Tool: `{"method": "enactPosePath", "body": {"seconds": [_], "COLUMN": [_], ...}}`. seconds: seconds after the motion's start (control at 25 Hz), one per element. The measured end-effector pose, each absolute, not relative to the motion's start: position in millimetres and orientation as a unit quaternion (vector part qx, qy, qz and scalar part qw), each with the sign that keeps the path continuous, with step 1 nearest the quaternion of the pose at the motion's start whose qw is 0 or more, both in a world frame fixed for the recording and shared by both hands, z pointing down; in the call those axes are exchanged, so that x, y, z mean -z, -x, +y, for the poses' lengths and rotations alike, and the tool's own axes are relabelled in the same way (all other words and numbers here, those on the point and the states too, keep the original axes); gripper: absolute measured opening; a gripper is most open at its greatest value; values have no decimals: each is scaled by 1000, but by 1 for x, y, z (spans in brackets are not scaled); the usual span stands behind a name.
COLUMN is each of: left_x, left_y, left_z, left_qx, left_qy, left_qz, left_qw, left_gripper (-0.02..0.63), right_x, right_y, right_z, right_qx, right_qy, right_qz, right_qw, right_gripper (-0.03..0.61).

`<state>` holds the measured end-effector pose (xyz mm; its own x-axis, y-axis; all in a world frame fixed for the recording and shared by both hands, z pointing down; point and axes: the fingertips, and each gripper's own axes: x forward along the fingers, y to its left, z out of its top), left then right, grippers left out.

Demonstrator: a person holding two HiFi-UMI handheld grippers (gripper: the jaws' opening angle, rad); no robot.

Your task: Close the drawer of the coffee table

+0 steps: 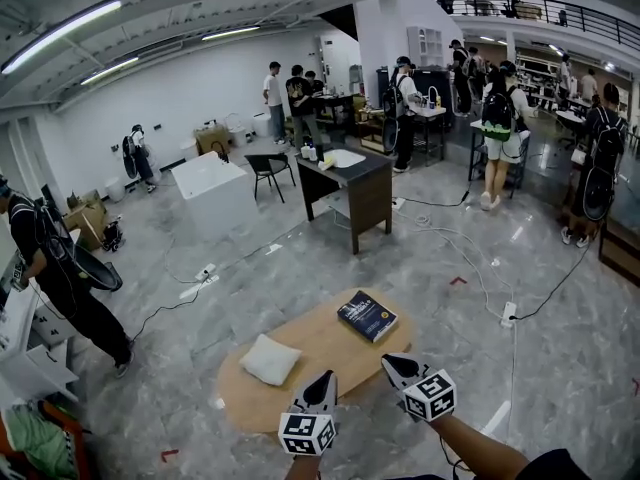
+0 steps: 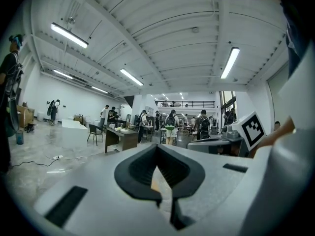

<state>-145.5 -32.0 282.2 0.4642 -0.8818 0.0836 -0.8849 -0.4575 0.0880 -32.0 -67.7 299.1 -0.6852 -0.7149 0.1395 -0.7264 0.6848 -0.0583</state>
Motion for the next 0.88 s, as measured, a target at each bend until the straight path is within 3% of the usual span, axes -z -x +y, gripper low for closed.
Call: {"method": "enactPosePath", "body": {"seconds": [0.88], "left_x": [-251], "left_y": [58], "left_z": [52], "left_qx": [-13], "left_qy": [-843], "left_qz": [-537], "left_qw": [33], "left_gripper": [2], "right_x": [-256], "right_y": [-50], "right_z": [15], "right_qx": [-17], "right_qy": [-356], "right_qz": [-934], "right_qw": [31], "right_gripper": [14]}}
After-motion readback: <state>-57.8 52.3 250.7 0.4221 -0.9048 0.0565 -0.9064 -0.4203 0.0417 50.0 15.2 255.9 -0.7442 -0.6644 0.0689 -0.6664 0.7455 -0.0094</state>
